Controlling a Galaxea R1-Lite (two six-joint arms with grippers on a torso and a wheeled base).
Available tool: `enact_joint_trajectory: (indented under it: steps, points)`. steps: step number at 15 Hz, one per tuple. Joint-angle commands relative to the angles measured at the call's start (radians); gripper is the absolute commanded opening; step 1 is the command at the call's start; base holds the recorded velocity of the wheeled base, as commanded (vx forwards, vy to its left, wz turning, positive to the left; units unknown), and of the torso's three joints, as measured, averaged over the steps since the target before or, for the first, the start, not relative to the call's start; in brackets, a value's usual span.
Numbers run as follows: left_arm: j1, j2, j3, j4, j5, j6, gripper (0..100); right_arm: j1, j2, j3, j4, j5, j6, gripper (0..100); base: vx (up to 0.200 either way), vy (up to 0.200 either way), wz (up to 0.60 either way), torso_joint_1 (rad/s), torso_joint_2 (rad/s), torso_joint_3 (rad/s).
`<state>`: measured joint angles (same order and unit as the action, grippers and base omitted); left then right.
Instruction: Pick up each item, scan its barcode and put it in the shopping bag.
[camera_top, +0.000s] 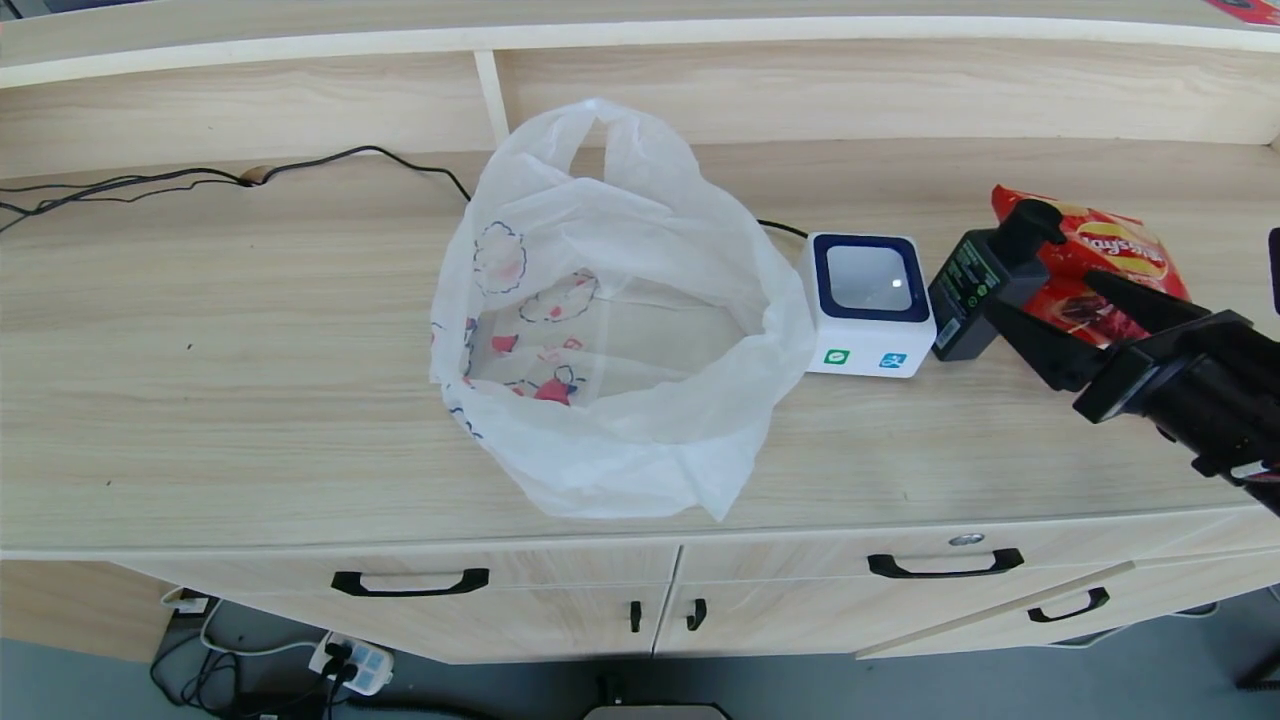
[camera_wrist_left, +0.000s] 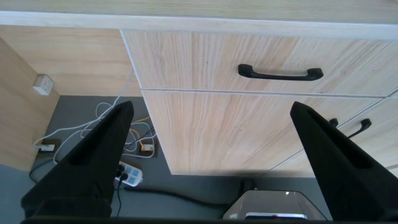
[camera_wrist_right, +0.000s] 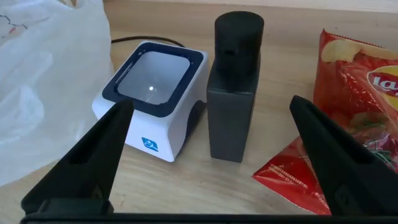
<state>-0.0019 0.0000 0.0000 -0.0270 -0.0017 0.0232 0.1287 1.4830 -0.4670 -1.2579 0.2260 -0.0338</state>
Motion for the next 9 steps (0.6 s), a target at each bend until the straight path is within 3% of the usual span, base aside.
enact_joint_trajectory:
  steps: [1,9]
  points:
    - [0.000,0.002,0.000,0.001,0.000,0.001,100,-0.004,0.043,-0.019,0.000,0.003,0.002,100,0.000,0.000,0.00,0.000,0.00,0.000]
    - [0.000,0.002,0.000,0.002,0.000,0.001,100,-0.011,0.126,-0.099,-0.002,-0.004,0.046,100,0.000,0.000,0.00,0.000,0.00,0.000]
